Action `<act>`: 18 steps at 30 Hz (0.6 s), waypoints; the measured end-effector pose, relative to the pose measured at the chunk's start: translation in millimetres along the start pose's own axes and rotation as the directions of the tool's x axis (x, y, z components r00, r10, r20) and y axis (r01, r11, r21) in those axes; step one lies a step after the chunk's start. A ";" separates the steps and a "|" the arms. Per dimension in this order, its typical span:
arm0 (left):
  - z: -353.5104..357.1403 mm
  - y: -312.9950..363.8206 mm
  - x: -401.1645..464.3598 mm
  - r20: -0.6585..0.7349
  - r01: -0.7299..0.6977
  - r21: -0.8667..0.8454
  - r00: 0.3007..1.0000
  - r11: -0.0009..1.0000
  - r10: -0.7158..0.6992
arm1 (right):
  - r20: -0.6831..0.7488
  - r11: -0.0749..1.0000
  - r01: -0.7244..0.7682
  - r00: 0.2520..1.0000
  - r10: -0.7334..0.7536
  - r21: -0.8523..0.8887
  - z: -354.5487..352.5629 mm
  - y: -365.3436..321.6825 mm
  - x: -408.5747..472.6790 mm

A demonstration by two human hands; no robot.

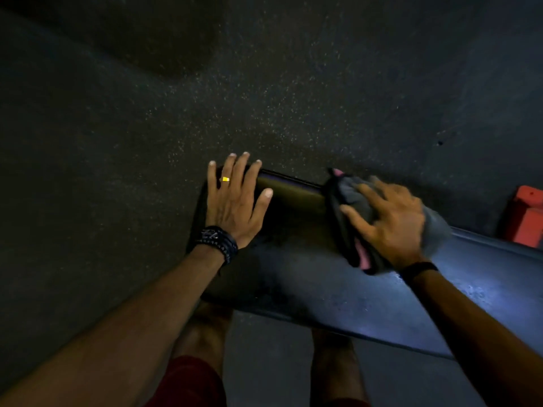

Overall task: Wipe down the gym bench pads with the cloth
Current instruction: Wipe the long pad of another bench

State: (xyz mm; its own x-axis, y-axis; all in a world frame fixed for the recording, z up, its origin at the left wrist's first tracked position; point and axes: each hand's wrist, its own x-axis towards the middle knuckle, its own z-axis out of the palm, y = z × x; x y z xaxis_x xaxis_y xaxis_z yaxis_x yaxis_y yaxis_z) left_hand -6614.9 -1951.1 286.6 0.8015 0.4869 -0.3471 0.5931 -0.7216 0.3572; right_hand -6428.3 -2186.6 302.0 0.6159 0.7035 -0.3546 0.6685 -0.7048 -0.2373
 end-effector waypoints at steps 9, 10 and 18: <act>10.1 11.4 3.7 -0.033 0.064 0.223 0.998 0.973 -0.058 | -0.166 0.979 -0.190 0.966 0.201 0.075 0.3 -5.3 5.8; 9.4 12.5 3.9 -0.038 0.069 0.223 0.997 0.972 -0.062 | -0.164 0.990 -0.121 0.978 0.132 0.078 6.8 -40.1 22.4; 8.4 13.0 2.3 -0.085 0.083 0.210 0.994 0.974 -0.067 | -0.057 0.986 0.117 0.992 -0.111 0.121 17.9 -63.5 34.8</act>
State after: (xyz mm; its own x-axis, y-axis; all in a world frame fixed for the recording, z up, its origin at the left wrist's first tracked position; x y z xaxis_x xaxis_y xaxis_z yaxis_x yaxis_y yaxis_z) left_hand -6606.0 -1963.5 283.2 0.7638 0.5742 -0.2947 0.6285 -0.7656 0.1373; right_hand -6456.8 -2119.0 288.6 0.5608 0.7812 -0.2743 0.6804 -0.6236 -0.3848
